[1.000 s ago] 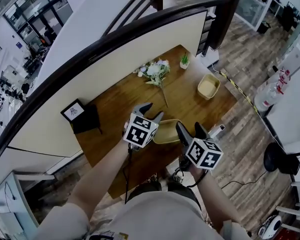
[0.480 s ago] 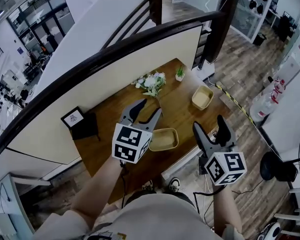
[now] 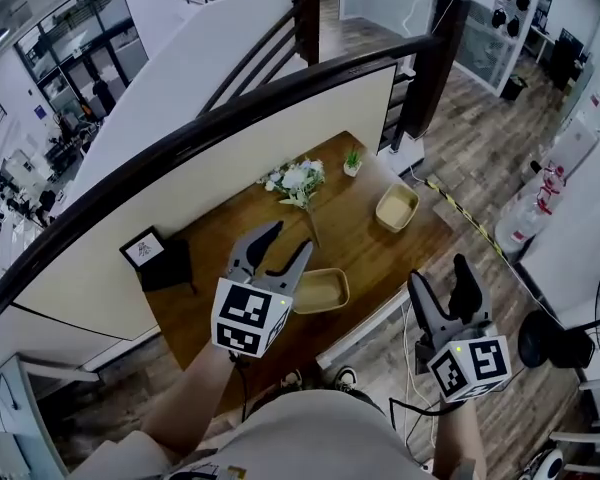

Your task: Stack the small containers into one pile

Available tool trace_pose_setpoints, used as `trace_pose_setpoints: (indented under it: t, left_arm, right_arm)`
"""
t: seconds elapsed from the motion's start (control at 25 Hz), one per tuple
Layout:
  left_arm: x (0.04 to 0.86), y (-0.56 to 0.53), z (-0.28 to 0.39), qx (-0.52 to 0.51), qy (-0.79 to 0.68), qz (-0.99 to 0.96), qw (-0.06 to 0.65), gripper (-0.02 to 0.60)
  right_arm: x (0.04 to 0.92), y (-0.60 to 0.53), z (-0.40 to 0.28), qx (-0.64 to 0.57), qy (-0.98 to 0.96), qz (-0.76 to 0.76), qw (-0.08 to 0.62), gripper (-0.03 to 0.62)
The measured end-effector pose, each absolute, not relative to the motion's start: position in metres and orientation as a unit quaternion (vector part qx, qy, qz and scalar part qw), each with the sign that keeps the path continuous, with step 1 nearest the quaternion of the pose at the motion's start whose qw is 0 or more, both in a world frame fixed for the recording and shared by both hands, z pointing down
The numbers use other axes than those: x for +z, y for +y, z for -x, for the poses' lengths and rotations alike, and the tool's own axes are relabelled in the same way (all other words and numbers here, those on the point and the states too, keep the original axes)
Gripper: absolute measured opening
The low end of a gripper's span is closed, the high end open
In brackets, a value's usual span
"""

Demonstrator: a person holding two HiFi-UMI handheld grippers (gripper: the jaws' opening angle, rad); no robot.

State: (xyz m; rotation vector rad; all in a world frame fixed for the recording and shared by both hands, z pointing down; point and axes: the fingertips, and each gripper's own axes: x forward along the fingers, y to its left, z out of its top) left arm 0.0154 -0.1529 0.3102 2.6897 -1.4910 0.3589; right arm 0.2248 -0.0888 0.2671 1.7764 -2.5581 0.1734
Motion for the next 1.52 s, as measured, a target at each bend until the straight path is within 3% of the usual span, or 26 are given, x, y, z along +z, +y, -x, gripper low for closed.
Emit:
trace_pose_setpoints:
  t: [0.32,0.48,0.72,0.96,1.52]
  left_arm:
    - [0.306,-0.167,-0.039,0.122,-0.466,-0.876,0.026,0.202]
    - [0.3,-0.192,-0.062,0.113,-0.458,-0.882,0.022,0.202]
    - [0.319,-0.246,-0.108,0.111,-0.439,-0.889,0.071,0.202]
    - [0.374,-0.306,-0.153,0.153,-0.423,-0.887,0.102,0.202]
    - [0.556,-0.39,-0.219,0.224,-0.4,-0.864,0.211,0.196]
  right_arm:
    - [0.282,-0.111,-0.258,0.067,-0.797,-0.601,0.018,0.323]
    - [0.281,-0.135,-0.285,0.068,-0.776,-0.627,0.004,0.268]
    - [0.308,-0.193,-0.318,0.105,-0.77,-0.629,0.025,0.268]
    - [0.376,-0.265,-0.349,0.204,-0.746,-0.634,0.025,0.255]
    - [0.566,-0.362,-0.378,0.31,-0.716,-0.615,0.118,0.233]
